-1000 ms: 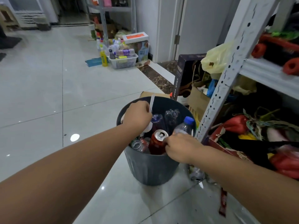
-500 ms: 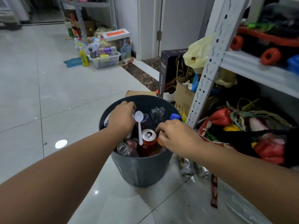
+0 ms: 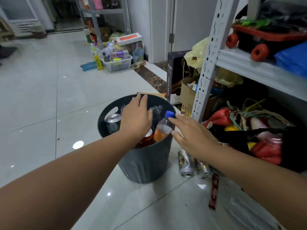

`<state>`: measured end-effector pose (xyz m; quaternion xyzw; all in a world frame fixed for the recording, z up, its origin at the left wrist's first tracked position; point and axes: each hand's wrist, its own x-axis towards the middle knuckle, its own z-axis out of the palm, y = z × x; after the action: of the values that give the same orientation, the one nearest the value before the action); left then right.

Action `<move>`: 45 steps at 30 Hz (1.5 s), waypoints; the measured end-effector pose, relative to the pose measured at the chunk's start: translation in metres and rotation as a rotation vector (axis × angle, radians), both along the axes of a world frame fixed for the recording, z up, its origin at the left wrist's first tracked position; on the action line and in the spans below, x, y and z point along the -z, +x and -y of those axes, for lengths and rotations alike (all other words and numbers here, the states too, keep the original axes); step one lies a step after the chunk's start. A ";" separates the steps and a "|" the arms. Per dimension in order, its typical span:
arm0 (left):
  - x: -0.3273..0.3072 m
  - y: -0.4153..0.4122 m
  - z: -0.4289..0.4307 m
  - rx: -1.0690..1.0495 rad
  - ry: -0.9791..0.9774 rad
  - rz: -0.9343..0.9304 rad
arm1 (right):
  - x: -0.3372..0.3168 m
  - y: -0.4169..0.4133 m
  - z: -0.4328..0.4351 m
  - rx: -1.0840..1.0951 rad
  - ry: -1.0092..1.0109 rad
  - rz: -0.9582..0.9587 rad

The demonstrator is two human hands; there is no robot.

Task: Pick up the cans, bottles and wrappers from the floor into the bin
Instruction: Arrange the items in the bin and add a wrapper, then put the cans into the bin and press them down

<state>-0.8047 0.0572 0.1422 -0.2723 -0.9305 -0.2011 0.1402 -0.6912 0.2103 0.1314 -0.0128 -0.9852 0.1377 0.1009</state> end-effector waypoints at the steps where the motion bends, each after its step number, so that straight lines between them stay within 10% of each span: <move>1: 0.001 0.012 -0.013 0.066 -0.008 -0.043 | 0.002 0.004 -0.005 0.005 0.011 0.019; 12: 0.098 0.096 -0.126 0.486 -0.174 -0.023 | 0.078 0.072 -0.086 0.147 0.017 0.175; 25: 0.252 0.071 -0.150 0.183 -0.141 0.405 | 0.232 0.059 -0.075 0.468 0.112 0.263; 45: 0.249 0.070 -0.128 -0.075 -0.142 0.624 | 0.244 0.057 -0.056 0.666 -0.052 0.152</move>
<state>-0.7350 0.1855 -0.1063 -0.1720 -0.9497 -0.2039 -0.1638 -0.6340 0.2667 -0.1125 -0.3464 -0.9279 0.1208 0.0661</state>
